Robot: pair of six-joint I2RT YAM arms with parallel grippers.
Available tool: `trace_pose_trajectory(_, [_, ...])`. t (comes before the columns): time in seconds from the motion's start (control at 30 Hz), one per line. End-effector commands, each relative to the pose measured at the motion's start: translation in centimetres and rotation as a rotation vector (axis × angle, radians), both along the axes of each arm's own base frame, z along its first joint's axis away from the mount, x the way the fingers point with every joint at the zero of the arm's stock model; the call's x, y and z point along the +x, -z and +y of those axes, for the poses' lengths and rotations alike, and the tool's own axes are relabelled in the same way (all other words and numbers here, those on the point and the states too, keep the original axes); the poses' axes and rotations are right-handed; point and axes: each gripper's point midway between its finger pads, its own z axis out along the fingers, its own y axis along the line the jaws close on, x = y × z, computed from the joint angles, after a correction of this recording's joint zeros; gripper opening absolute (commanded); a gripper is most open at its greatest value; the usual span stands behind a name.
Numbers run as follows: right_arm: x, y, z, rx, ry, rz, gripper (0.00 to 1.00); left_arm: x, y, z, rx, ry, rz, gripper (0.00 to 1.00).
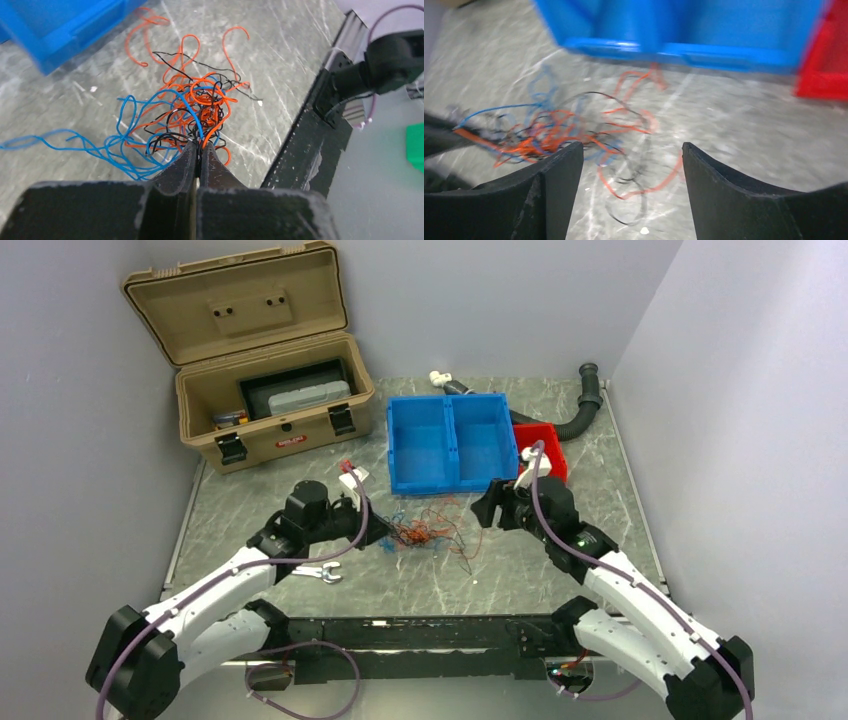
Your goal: Untangle the cables
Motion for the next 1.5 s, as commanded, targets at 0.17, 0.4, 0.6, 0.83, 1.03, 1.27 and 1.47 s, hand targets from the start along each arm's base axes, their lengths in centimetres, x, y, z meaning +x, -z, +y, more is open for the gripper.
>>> trace_pose_trajectory(0.17, [-4.1,-4.4,10.7,0.084,-0.643,-0.218,0.72,-1.6,-4.7,-2.8,-0.105,0.208,-0.163,0.05])
trace_pose_trajectory(0.4, [-5.8,-3.9,13.3,0.102,-0.766,-0.247,0.67,-1.8,-5.6,-3.0,-0.118,0.219,-0.182,0.06])
trace_pose_trajectory(0.6, [-5.4,-2.6,14.4,0.1,-0.753,-0.22,0.59,-2.0,-6.3,-3.0,-0.138,0.212,-0.191,0.06])
trace_pose_trajectory(0.83, [-4.8,-0.2,15.0,0.049,-0.698,-0.163,0.42,-1.7,-6.0,-2.6,-0.131,0.177,-0.201,0.06])
trace_pose_trajectory(1.03, [-1.5,1.3,10.2,-0.045,-0.336,-0.125,0.0,1.2,-4.0,0.3,-0.011,-0.083,-0.15,0.09])
trace_pose_trajectory(1.27, [0.5,2.2,-0.9,-0.199,0.249,-0.081,0.0,3.9,0.3,7.1,0.196,-0.506,-0.039,0.1])
trace_pose_trajectory(1.47, [-0.4,1.3,-7.1,-0.199,0.568,-0.075,0.0,4.2,2.8,12.0,0.323,-0.771,0.065,0.0])
